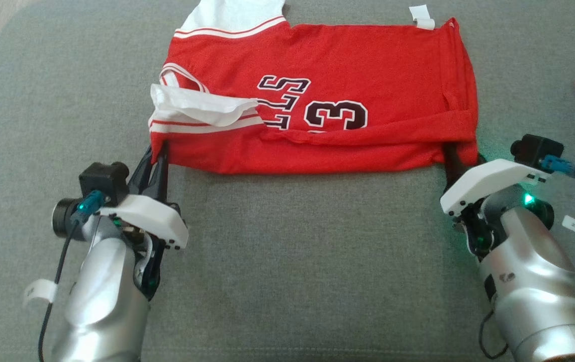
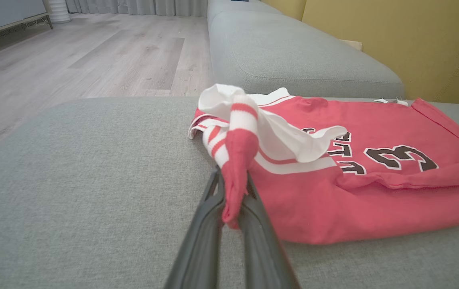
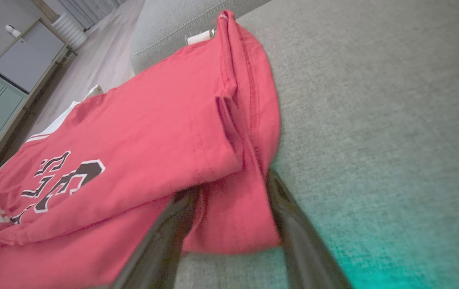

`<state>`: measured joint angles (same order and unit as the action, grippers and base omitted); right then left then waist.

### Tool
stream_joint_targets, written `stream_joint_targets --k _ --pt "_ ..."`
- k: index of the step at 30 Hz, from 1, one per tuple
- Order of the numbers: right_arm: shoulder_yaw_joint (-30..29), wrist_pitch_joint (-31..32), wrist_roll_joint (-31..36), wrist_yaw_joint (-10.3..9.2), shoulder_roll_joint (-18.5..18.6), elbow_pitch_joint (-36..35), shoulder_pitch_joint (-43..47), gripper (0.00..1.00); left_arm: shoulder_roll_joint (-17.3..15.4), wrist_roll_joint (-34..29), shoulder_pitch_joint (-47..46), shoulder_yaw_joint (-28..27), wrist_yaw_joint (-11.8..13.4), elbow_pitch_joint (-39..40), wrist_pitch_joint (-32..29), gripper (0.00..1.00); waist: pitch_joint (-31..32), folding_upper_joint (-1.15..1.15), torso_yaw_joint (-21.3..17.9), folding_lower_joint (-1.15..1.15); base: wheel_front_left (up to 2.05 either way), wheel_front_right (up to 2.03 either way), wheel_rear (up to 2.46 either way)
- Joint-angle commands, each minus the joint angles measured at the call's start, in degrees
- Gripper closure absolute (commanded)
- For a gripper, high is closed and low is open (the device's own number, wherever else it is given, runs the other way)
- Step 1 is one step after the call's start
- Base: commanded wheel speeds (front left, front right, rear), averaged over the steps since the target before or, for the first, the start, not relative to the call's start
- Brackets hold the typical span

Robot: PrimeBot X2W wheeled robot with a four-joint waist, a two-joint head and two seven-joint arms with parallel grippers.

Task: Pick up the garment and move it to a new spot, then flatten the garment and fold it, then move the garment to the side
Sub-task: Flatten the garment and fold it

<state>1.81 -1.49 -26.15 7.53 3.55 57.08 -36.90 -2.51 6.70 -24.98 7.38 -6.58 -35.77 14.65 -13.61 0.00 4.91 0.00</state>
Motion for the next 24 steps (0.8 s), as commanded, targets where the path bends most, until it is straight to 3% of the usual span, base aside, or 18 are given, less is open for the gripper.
stream_joint_targets --k 1,12,24 --pt "1.8 -0.7 0.3 -0.04 -0.7 0.0 -0.9 1.00 -0.9 -0.3 -2.4 -1.4 -0.1 1.2 0.3 1.00 0.2 0.00 -0.1 0.00 0.00 0.00 0.00" --pt "0.2 -6.3 4.7 -0.04 -0.7 4.5 -2.2 1.00 -1.5 -0.5 -0.7 -2.9 0.1 -1.0 0.3 1.00 3.3 0.00 -1.6 0.00 0.00 0.00 0.00" --pt "-1.0 -2.8 4.2 -0.04 -0.6 1.1 3.3 1.00 -1.6 0.8 4.5 -2.2 -0.5 -2.1 0.3 1.00 8.6 0.00 -3.5 0.00 0.00 0.00 0.00"
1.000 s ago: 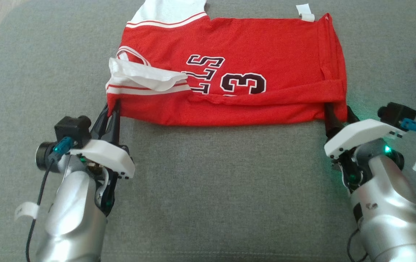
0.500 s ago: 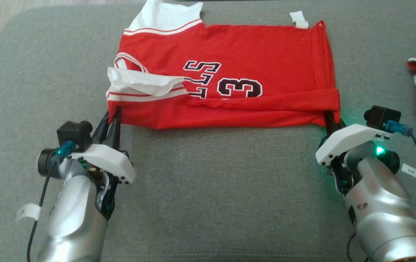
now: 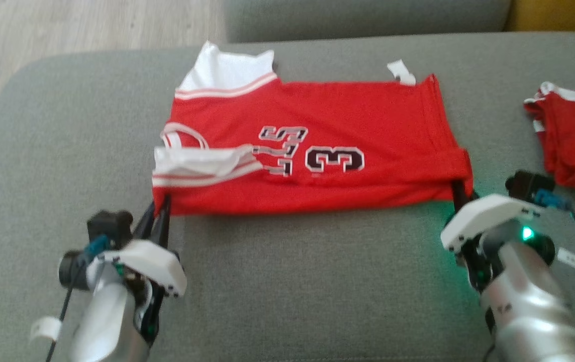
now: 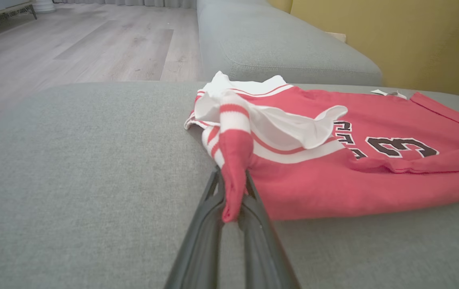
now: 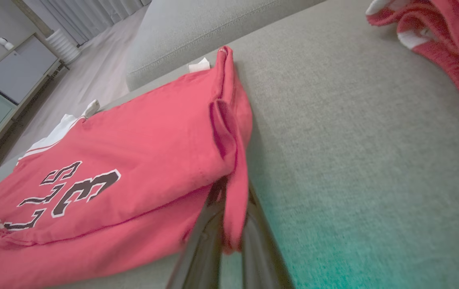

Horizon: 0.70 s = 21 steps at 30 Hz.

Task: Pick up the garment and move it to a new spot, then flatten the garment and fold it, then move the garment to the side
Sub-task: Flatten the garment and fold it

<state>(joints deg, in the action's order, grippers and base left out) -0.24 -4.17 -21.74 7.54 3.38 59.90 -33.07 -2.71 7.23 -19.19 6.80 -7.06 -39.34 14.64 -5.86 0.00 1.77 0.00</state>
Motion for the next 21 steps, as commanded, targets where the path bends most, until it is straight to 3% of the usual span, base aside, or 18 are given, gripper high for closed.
stream_joint_targets --k 1,14,15,16,17,18,21 --pt "1.1 0.5 -0.3 -0.05 -0.3 -2.4 0.4 1.00 -1.6 0.4 -0.6 -1.4 -0.1 1.5 0.4 1.00 1.4 0.00 -0.5 0.00 0.00 0.00 0.00" --pt "-2.9 12.1 0.0 -0.05 0.3 -18.5 15.8 1.00 -2.5 2.9 7.8 1.8 -0.4 3.8 -0.6 1.00 5.6 0.00 -1.0 0.00 0.00 0.00 0.00" --pt "-3.4 12.6 0.6 -0.05 0.2 -20.0 16.8 0.65 -2.5 3.0 7.7 2.0 -0.4 3.7 -0.7 1.00 5.6 0.00 -1.0 0.00 0.00 0.00 0.00" --pt "-4.0 12.9 1.3 -0.05 0.1 -21.4 17.7 0.00 -2.4 3.1 7.5 2.1 -0.3 3.6 -0.8 0.83 5.6 0.00 -1.0 0.00 0.00 0.00 0.00" --pt "-4.6 13.2 1.7 -0.05 0.0 -22.9 18.4 0.00 -2.4 3.1 7.2 2.1 -0.2 3.3 -0.8 0.53 5.5 0.00 -1.1 0.00 0.00 0.00 0.00" --pt "-4.9 13.5 2.1 -0.05 -0.1 -24.4 19.1 0.00 -2.5 2.8 6.9 2.2 0.2 3.0 -0.9 0.00 5.3 0.00 -1.2 0.00 0.00 0.00 0.00" --pt "-4.7 13.6 2.9 -0.05 -0.4 -29.3 20.7 0.00 -2.8 2.6 6.2 2.2 1.2 2.4 -0.7 0.00 4.9 0.00 -1.5 0.00 0.00 0.00 0.00"
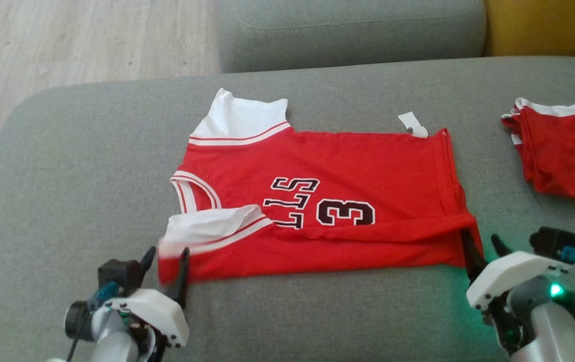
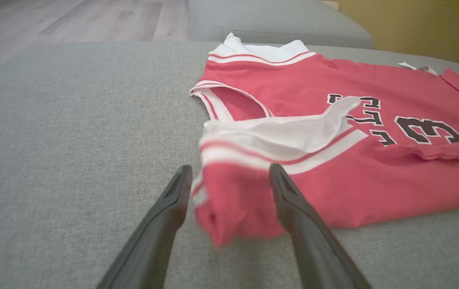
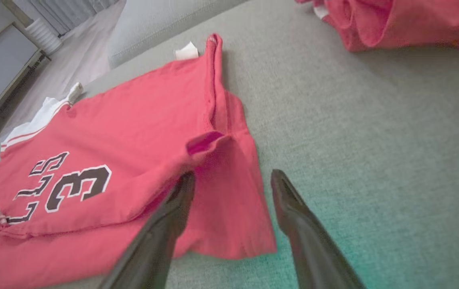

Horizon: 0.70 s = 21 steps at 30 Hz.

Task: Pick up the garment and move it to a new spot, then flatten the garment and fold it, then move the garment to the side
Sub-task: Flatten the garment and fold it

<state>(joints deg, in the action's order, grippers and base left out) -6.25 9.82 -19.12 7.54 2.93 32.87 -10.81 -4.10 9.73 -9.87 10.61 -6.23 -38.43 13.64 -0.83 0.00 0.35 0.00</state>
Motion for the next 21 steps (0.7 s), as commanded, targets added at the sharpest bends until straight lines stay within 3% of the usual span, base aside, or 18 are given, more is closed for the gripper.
stream_joint_targets --k 1,9,15,21 --pt "1.4 -0.8 0.4 -0.05 0.0 -3.9 -1.1 0.00 -1.3 0.3 -3.4 -1.9 0.8 1.5 0.4 0.00 -0.3 0.00 -0.1 0.00 0.00 0.00 0.00" --pt "3.2 -7.0 1.8 -0.05 0.0 -13.6 1.8 0.00 -1.2 1.9 -4.3 -5.5 2.9 8.2 1.3 0.00 -2.1 0.00 -0.5 0.00 0.00 0.00 0.00" --pt "4.3 -8.9 2.8 -0.05 0.0 -15.9 0.8 0.00 -1.0 1.5 -5.0 -6.8 2.0 15.7 1.3 0.00 -4.4 0.00 -1.0 0.00 0.00 0.00 0.00" --pt "5.3 -9.4 3.9 -0.05 0.0 -18.1 -2.5 0.00 -3.7 0.2 -12.0 -4.8 0.2 13.7 0.9 0.00 -9.0 0.00 -2.7 0.00 0.00 0.00 0.00"
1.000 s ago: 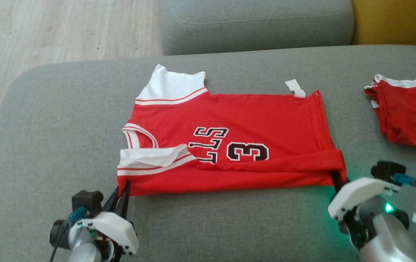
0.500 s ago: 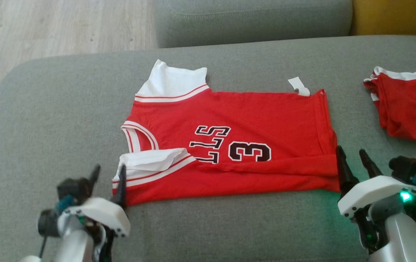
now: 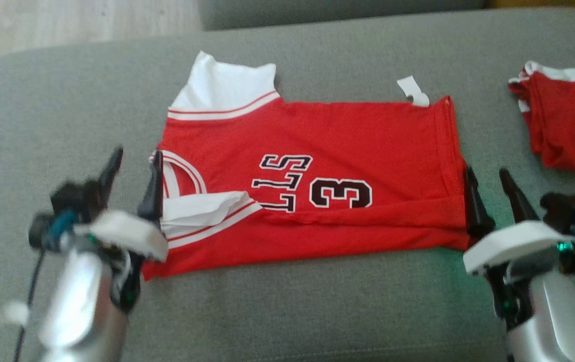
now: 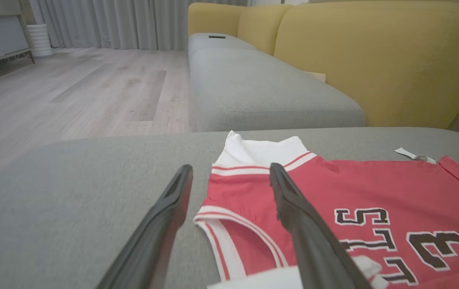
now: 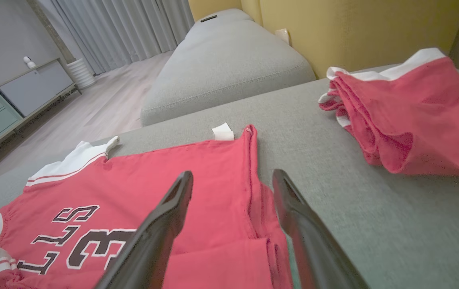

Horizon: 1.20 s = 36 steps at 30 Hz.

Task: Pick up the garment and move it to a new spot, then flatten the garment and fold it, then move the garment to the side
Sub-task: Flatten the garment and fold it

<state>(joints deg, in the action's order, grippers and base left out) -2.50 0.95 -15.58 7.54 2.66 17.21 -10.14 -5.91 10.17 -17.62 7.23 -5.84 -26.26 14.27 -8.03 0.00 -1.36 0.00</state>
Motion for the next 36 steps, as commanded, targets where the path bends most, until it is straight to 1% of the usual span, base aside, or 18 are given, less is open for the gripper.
stream_joint_targets --k 1,2,3,6,7,9,11,15,18,20,27,36 --pt "1.7 -0.4 0.7 -0.05 0.2 -2.9 -3.9 0.00 -2.6 -0.2 -6.3 -0.8 -0.5 0.7 -0.5 0.00 -2.8 0.00 -1.4 0.00 0.00 0.00 0.00" --pt "1.9 -0.3 1.1 -0.05 0.2 -3.2 -4.7 0.00 -3.4 -0.1 -8.6 -0.1 -0.8 -0.4 -1.7 0.00 -3.7 0.00 -1.7 0.00 0.00 0.00 0.00" --pt "1.9 -0.3 1.1 -0.05 0.2 -3.2 -4.7 0.00 -3.4 -0.1 -8.6 -0.1 -0.8 -0.4 -1.7 0.00 -3.7 0.00 -1.7 0.00 0.00 0.00 0.00" --pt "2.3 0.3 2.3 -0.05 0.2 -4.5 -7.5 0.00 -5.8 1.6 -16.4 3.0 -1.5 -3.6 -6.5 0.00 -6.8 0.00 -2.8 0.00 0.00 0.00 0.00" --pt "2.6 0.6 2.7 -0.05 0.2 -5.0 -8.5 0.00 -6.8 2.8 -19.0 5.2 -1.6 -4.6 -8.7 0.00 -7.8 0.00 -3.2 0.00 0.00 0.00 0.00" --pt "3.3 1.2 3.3 -0.05 0.2 -5.8 -10.5 0.00 -9.4 7.8 -24.2 10.9 -1.6 -6.2 -13.4 0.00 -9.7 0.00 -4.2 0.00 0.00 0.00 0.00" --pt "4.1 1.8 3.3 -0.05 0.2 -6.5 -12.6 0.00 -13.4 13.0 -29.3 16.2 -1.6 -7.3 -17.9 0.00 -11.5 0.00 -5.1 0.00 0.00 0.00 0.00" --pt "5.8 2.3 3.2 -0.05 0.2 -7.7 -16.3 0.00 -19.7 22.8 -37.9 23.6 -1.6 -8.9 -25.1 0.00 -15.0 0.00 -7.1 0.00 0.00 0.00 0.00" --pt "6.8 2.4 2.7 -0.05 0.2 -8.5 -18.2 0.00 -23.4 27.1 -43.0 28.6 -1.6 -10.0 -28.4 0.00 -17.3 0.00 -8.3 0.00 0.00 0.00 0.00" --pt "7.4 2.3 2.4 -0.05 0.2 -8.9 -19.3 0.00 -25.2 28.9 -45.8 31.3 -1.6 -10.8 -29.3 0.00 -18.6 0.00 -9.0 0.00 0.00 0.00 0.00" --pt "9.0 1.2 0.4 -0.05 0.2 -9.3 -21.6 0.00 -28.4 32.7 -53.5 37.8 -1.6 -17.4 -30.4 0.00 -22.4 0.00 -11.7 0.00 0.00 0.00 0.00" --pt "10.4 0.3 -0.4 -0.05 0.2 -8.8 -21.9 0.00 -28.6 35.2 -57.7 42.2 -1.6 -23.1 -28.1 0.00 -24.4 0.00 -13.2 0.00 0.00 0.00 0.00"
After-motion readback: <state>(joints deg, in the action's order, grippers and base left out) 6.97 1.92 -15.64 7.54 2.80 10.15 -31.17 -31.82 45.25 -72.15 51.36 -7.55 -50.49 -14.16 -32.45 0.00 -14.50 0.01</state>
